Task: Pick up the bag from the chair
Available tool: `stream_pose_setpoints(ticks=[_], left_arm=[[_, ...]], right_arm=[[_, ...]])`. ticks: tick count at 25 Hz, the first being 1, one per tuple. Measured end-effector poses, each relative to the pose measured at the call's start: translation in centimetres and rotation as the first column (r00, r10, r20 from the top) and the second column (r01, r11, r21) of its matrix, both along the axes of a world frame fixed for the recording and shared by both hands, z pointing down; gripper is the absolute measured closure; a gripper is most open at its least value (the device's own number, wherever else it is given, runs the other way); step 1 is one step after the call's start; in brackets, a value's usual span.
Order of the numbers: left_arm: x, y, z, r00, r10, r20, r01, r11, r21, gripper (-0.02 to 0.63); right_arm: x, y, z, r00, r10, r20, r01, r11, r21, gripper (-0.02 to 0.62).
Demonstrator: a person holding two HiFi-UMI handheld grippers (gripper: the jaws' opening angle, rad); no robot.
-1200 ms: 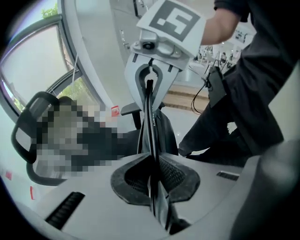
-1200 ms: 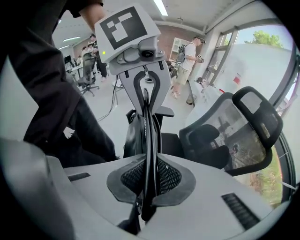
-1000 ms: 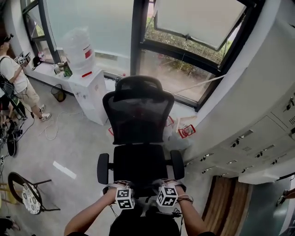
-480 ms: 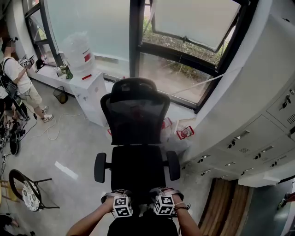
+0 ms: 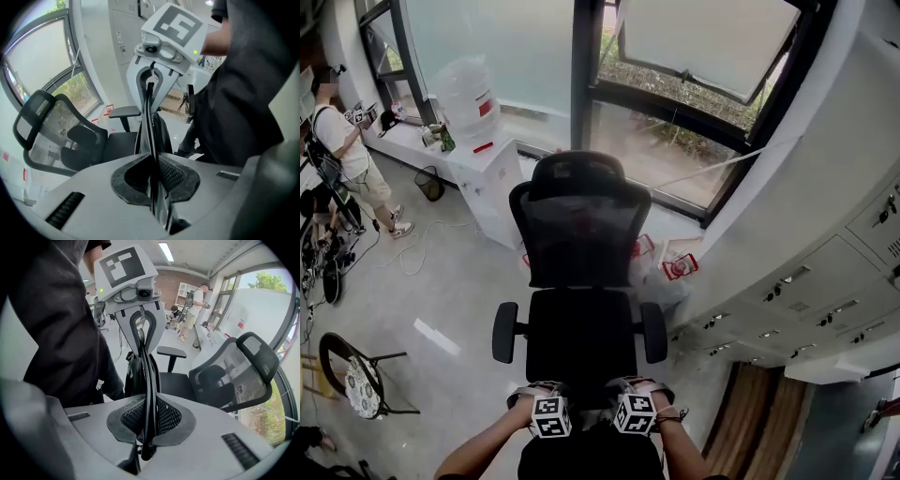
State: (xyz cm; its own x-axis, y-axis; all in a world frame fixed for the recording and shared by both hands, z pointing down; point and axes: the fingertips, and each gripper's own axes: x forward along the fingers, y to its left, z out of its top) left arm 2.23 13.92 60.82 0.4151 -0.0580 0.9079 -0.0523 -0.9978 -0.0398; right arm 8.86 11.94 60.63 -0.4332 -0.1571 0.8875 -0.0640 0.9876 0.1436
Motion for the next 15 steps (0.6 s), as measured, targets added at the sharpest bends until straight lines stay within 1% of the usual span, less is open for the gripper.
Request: stream_pose_setpoints(ticks=[15], left_arm=[[-0.53,0.24,0.05,1.0,0.014,-0.001,-0.014,1.0,-0.001,0.58]], right_arm=[[-0.54,0.2,0.13,1.0,-0.023,-0.008,0.023,1.0,-0.011,0.577]])
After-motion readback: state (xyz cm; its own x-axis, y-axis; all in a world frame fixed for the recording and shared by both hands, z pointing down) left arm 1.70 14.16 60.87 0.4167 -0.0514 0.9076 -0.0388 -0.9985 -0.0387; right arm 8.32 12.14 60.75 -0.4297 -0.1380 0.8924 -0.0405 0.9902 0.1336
